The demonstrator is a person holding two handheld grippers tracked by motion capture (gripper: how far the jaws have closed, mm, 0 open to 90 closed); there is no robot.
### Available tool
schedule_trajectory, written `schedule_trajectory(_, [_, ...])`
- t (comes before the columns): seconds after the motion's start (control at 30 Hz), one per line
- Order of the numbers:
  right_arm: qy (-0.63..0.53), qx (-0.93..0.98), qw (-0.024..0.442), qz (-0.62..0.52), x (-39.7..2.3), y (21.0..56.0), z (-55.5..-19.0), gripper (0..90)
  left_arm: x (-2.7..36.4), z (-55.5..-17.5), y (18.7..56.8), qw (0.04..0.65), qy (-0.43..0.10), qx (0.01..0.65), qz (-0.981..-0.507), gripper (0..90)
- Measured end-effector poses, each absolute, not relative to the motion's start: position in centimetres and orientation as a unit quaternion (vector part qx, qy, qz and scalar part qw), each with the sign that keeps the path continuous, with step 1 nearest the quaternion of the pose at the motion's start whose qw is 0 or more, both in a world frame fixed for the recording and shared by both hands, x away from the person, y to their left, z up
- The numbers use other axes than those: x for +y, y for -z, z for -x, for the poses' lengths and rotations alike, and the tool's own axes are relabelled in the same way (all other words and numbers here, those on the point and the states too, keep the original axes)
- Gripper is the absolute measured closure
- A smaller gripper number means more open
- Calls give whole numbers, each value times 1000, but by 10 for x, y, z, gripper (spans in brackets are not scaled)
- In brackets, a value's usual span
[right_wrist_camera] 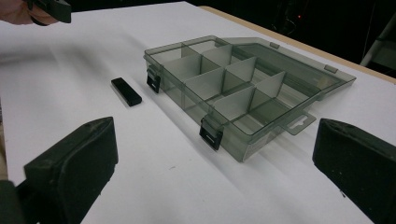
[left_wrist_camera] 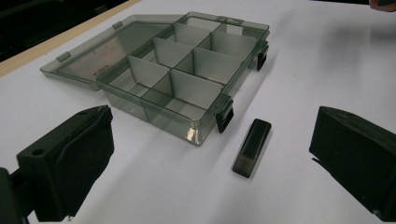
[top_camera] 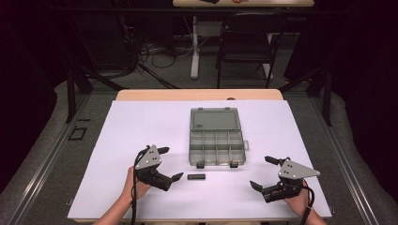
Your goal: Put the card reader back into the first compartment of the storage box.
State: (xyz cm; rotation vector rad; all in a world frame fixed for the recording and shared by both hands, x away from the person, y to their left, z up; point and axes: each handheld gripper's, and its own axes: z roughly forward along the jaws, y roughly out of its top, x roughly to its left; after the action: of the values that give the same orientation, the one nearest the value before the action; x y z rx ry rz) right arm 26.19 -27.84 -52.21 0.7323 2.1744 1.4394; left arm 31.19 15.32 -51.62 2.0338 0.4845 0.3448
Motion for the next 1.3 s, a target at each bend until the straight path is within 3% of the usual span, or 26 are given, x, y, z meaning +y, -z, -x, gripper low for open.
schedule_trajectory(0.5, [-518, 786, 212, -262, -278, 522, -262, 0, 142, -314, 528, 480, -117, 183, -850, 8])
schedule_trajectory(0.67, [-519, 785, 210, -266, -279, 523, -262, 0, 141, -314, 530, 476, -115, 173, -855, 158])
schedule_trajectory(1.3, [-517, 787, 210, -264, -279, 523, -262, 0, 122, -322, 541, 421, -72, 112, -897, 340])
